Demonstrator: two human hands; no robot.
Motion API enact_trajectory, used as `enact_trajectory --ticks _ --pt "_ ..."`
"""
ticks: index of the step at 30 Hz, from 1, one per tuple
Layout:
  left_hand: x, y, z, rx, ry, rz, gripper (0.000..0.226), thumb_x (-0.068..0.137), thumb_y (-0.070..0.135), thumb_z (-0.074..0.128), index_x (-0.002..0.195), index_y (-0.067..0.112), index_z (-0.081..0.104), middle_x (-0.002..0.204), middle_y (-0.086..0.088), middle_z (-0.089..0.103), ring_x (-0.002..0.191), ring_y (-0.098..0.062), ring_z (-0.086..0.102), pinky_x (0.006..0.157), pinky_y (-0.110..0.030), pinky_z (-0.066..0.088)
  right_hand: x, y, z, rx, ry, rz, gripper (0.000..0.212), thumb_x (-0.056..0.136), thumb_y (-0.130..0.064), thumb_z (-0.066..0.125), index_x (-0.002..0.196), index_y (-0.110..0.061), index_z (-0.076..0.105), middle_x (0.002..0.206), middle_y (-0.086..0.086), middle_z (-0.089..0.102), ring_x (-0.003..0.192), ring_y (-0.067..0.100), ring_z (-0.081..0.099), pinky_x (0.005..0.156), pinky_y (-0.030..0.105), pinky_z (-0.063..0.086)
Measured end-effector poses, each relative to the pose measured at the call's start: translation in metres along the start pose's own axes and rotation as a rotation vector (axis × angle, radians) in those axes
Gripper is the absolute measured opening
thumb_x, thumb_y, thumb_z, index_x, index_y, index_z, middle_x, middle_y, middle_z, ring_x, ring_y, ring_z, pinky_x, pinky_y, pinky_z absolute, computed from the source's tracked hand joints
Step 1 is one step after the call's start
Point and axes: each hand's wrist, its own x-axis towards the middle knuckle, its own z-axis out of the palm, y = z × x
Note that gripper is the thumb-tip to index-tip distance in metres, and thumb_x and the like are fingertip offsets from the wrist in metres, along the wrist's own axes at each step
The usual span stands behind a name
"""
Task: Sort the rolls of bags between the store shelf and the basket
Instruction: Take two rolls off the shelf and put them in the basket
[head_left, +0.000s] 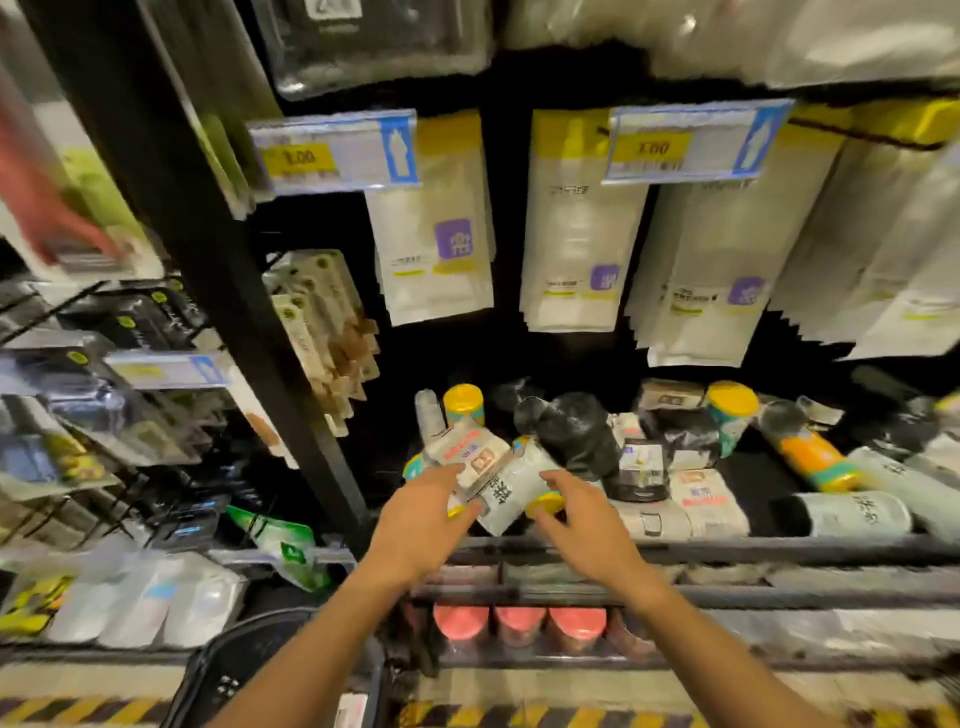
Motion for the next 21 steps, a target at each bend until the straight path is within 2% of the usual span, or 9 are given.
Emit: enact_trajectory --ticks 3,6,9,13,15,17,21 --pt "0.033 0.005 0.01 -0.033 0.002 -0.039 0.05 0.093 0.039 0.052 0.137 0.017 0.045 0.138 -0.004 0.051 0.124 -0.023 0.049 0.096 -0.031 0.039 0.018 0.02 -0.004 0.041 -0.003 0.045 0.049 0.094 -0.033 0.053 0.138 -0.015 0.043 0.136 0.003 0.052 0.121 0.02 0.051 0.093 0.027 0.039" --pt "0.064 0.0 0.022 0.027 -0.049 -0.087 0.056 0.092 0.046 0.05 0.139 0.017 0.042 0.139 -0.004 0.048 0.125 -0.023 0.048 0.098 -0.033 0.04 0.036 0.037 -0.003 0.092 -0.034 0.095 0.044 0.093 -0.029 0.055 0.134 -0.014 0.048 0.131 0.004 0.056 0.117 0.02 0.053 0.089 0.026 0.039" --pt "0.089 -0.008 0.03 0.077 -0.116 -0.097 0.057 0.092 0.047 0.049 0.139 0.018 0.04 0.139 -0.004 0.047 0.122 -0.025 0.049 0.096 -0.035 0.041 0.047 0.045 0.003 0.174 -0.032 0.182 0.038 0.092 -0.024 0.058 0.128 -0.013 0.052 0.123 0.006 0.061 0.111 0.022 0.057 0.079 0.023 0.037" --pt "0.121 -0.021 0.037 0.135 -0.262 0.009 0.059 0.093 0.04 0.05 0.145 0.02 0.033 0.152 0.001 0.032 0.137 -0.019 0.032 0.108 -0.03 0.029 0.061 0.055 0.023 0.269 -0.073 0.337 0.032 0.09 -0.026 0.059 0.12 -0.013 0.055 0.105 0.003 0.065 0.104 0.023 0.06 0.069 0.023 0.035" --pt "0.142 -0.027 0.038 0.178 -0.36 0.097 0.06 0.092 0.034 0.053 0.146 0.021 0.03 0.154 0.001 0.025 0.141 -0.017 0.024 0.112 -0.029 0.024 0.072 0.059 0.038 0.342 -0.071 0.432 0.028 0.088 -0.029 0.063 0.109 -0.011 0.058 0.094 0.002 0.066 0.1 0.025 0.062 0.072 0.028 0.044" --pt "0.163 -0.031 0.038 0.251 -0.444 0.204 0.063 0.09 0.031 0.056 0.146 0.021 0.029 0.153 -0.002 0.026 0.141 -0.018 0.022 0.114 -0.03 0.022 0.082 0.056 0.052 0.421 -0.085 0.514 0.033 0.086 -0.03 0.066 0.105 -0.004 0.059 0.093 0.006 0.068 0.098 0.026 0.063 0.08 0.032 0.048" --pt "0.204 -0.033 0.038 0.546 -0.606 0.343 0.096 0.076 0.044 0.073 0.15 0.027 0.015 0.156 -0.003 0.02 0.143 -0.021 0.021 0.115 -0.034 0.021 0.1 0.044 0.075 0.599 0.026 0.662 0.045 0.081 -0.037 0.071 0.111 -0.007 0.057 0.111 0.007 0.063 0.108 0.027 0.058 0.09 0.035 0.047"
